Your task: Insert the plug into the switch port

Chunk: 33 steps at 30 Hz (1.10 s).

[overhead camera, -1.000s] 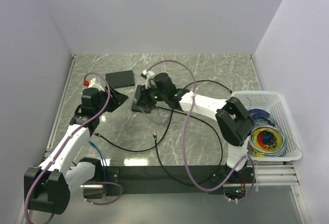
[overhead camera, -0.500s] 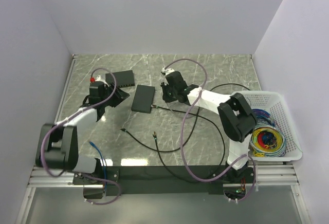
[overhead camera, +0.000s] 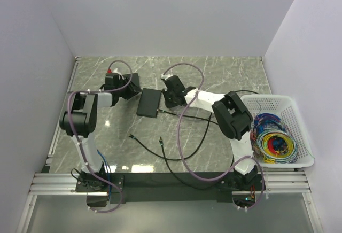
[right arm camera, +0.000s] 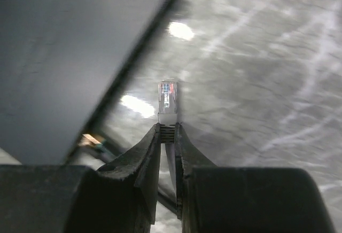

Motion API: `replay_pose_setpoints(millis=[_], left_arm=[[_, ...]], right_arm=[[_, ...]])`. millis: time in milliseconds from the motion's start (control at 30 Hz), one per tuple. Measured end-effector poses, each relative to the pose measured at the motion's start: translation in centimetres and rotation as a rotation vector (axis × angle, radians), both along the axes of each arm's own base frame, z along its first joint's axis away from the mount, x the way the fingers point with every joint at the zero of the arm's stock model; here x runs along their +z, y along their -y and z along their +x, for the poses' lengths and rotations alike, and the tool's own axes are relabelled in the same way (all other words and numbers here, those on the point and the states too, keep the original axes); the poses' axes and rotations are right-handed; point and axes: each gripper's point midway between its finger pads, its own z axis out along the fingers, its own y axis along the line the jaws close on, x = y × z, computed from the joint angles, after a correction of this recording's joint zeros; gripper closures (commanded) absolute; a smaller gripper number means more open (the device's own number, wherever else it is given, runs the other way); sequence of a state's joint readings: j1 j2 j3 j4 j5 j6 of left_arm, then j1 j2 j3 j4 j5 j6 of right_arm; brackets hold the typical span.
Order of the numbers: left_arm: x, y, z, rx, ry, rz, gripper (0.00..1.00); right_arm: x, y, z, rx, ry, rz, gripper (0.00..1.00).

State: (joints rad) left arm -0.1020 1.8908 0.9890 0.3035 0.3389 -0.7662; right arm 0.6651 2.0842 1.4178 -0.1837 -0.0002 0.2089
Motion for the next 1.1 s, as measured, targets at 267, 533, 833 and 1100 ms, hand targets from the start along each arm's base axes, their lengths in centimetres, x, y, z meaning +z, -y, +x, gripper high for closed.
replay_pose_setpoints(millis=[267, 533, 833, 1100], left_arm=[[-1.3, 3.6, 2.3, -0.165, 0.044, 0.017, 0.61], [-1.3, 5.8, 3.5, -0.255, 0.098, 0.059, 0.62], [-1.5, 5.8, 3.5, -0.253, 0.096, 0.07, 0.62], [-1.6, 5.5, 3.6, -0.225, 0.081, 0.055, 0.62]], right_arm=[[0.1, -3.3, -1.8, 0.092, 0.01, -0.001, 1.0], [0.0, -4.4, -3.0, 0.124, 0.007, -0.005, 1.0], [0.2, -4.4, -3.3, 0.129, 0.008, -0.01, 1.0], [0.4, -4.3, -3.5, 0.132, 0.003, -0.01, 1.0]])
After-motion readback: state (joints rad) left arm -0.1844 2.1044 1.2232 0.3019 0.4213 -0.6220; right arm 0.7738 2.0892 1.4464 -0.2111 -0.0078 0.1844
